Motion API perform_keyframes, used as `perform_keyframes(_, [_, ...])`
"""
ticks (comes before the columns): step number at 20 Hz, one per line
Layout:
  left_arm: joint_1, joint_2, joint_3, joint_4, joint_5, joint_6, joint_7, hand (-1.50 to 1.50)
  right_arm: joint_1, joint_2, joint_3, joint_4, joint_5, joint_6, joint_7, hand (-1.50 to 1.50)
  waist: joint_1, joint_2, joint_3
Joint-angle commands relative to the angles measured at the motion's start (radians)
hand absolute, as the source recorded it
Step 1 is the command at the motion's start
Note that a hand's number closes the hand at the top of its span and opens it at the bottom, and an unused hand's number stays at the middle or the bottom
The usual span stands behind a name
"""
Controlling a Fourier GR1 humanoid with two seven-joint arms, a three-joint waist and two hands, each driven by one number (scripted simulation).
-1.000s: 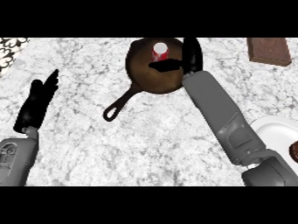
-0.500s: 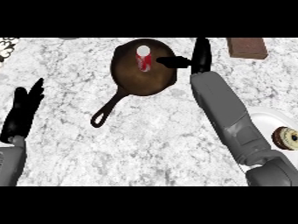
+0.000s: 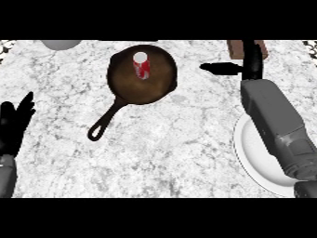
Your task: Pick the can from the plate and place it in the pan
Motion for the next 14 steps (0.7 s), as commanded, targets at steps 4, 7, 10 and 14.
perform_keyframes(4, [0.039, -0.017, -0.005, -0.028, -0.018, 0.016, 0.025, 0.00, 0.127, -0.125, 0.028, -0.095, -0.007, 0.214, 0.010, -1.50, -0.029, -0.011, -0.001])
perform_keyframes(7, [0.066, -0.014, 0.013, -0.025, -0.004, 0.005, -0.045, 0.00, 0.167, -0.190, 0.018, -0.145, -0.027, 0.276, 0.033, -1.50, -0.028, -0.011, -0.001])
perform_keyframes(10, [0.021, 0.000, 0.019, -0.013, -0.002, -0.008, 0.002, 0.00, 0.220, -0.231, 0.032, -0.180, -0.021, 0.340, 0.021, -1.50, -0.024, -0.009, -0.001])
perform_keyframes(14, [0.013, 0.047, 0.060, 0.047, 0.011, -0.048, -0.047, 0.00, 0.292, -0.245, 0.025, -0.257, -0.043, 0.368, 0.026, -1.50, -0.026, -0.008, -0.001])
